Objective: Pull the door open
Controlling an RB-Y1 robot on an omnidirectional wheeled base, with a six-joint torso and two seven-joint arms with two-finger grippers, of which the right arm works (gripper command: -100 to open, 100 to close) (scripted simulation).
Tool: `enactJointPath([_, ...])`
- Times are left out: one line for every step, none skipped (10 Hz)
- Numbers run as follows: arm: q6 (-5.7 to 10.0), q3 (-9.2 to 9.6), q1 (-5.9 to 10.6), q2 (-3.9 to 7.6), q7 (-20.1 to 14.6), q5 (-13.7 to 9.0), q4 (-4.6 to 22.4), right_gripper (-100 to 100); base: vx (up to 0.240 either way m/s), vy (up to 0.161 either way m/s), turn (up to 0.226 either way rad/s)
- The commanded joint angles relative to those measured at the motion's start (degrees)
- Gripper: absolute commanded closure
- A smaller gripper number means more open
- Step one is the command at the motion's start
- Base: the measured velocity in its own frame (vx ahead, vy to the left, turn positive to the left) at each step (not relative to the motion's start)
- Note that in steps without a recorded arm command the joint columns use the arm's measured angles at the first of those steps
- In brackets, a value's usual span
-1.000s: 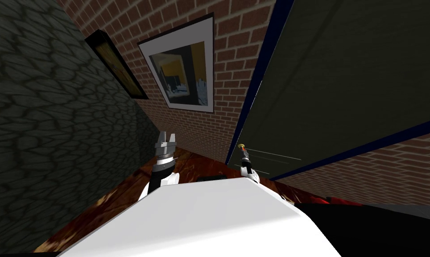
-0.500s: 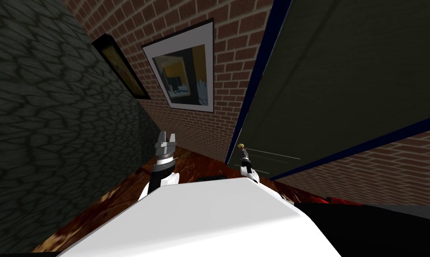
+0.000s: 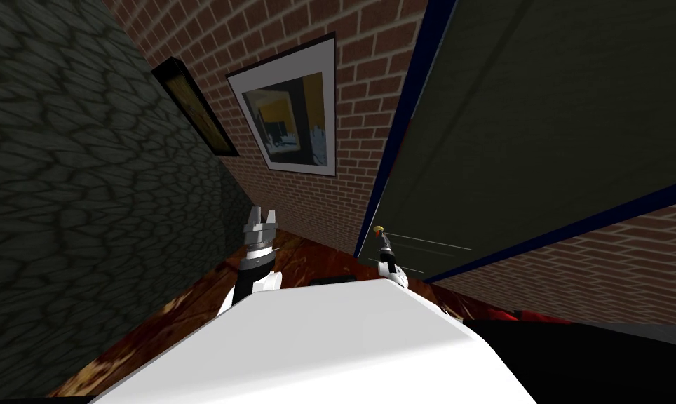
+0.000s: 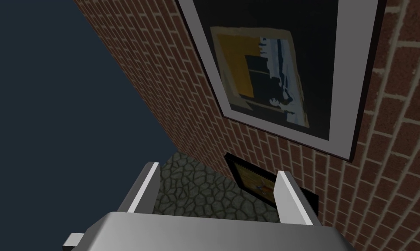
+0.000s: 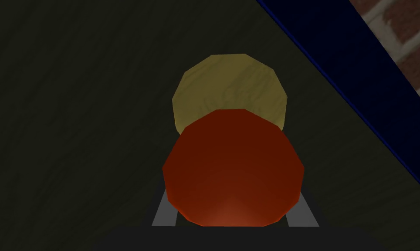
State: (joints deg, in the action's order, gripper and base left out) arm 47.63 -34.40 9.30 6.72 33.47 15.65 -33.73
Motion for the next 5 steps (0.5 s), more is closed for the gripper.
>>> enactJointPath([1.13,0.16,1.19,-0.44,0.57,-0.01,2.86,100,0.002,0.001,-0.01])
enactJointPath([1.23,0.23,1.38,-0.43,-1.75,-0.33,3.28,100,-0.021,-0.004,0.019])
enactJointPath([1.34,0.3,1.6,-0.42,-3.21,-0.67,3.61,100,-0.045,-0.011,0.049])
enactJointPath([1.34,0.3,1.6,-0.42,-4.12,-0.67,3.61,100,-0.04,-0.006,0.038])
enactJointPath([1.34,0.3,1.6,-0.42,-4.12,-0.67,3.61,100,-0.023,-0.002,-0.007])
